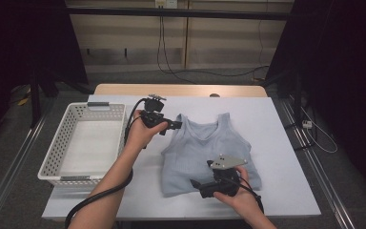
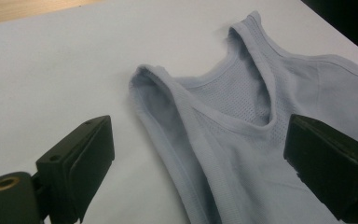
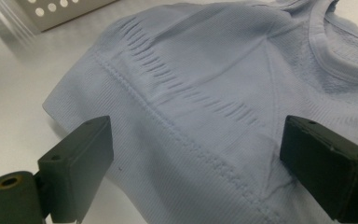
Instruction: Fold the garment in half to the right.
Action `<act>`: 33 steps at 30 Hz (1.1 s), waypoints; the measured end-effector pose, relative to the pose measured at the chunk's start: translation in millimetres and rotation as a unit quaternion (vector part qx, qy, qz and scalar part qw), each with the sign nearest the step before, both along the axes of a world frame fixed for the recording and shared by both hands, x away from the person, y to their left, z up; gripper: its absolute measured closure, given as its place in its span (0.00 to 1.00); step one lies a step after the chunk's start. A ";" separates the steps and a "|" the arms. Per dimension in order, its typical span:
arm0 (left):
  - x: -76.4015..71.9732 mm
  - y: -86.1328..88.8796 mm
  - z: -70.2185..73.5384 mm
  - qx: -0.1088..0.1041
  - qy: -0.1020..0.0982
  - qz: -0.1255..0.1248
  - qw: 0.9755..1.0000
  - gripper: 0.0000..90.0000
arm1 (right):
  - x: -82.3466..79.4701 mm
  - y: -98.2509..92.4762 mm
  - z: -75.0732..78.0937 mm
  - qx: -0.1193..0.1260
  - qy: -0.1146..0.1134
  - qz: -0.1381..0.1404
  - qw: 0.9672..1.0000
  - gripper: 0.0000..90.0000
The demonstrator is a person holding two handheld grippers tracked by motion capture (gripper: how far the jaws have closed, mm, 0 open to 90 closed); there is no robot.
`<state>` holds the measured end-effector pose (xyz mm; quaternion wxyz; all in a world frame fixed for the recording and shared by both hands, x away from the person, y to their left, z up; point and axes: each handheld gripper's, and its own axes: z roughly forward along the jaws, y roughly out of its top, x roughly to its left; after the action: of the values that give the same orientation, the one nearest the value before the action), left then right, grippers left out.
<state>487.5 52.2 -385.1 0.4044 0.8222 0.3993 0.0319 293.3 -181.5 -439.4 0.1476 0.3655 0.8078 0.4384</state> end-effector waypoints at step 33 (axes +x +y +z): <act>36.9 -21.0 -28.2 0.014 -0.002 -0.010 1.000 0.06 | 1.9 0.0 2.5 0.005 -0.007 -0.018 1.000 0.11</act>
<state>524.3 31.2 -413.3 0.3941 0.8316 0.3899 0.0352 295.2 -181.6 -436.9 0.1592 0.3774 0.7976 0.4428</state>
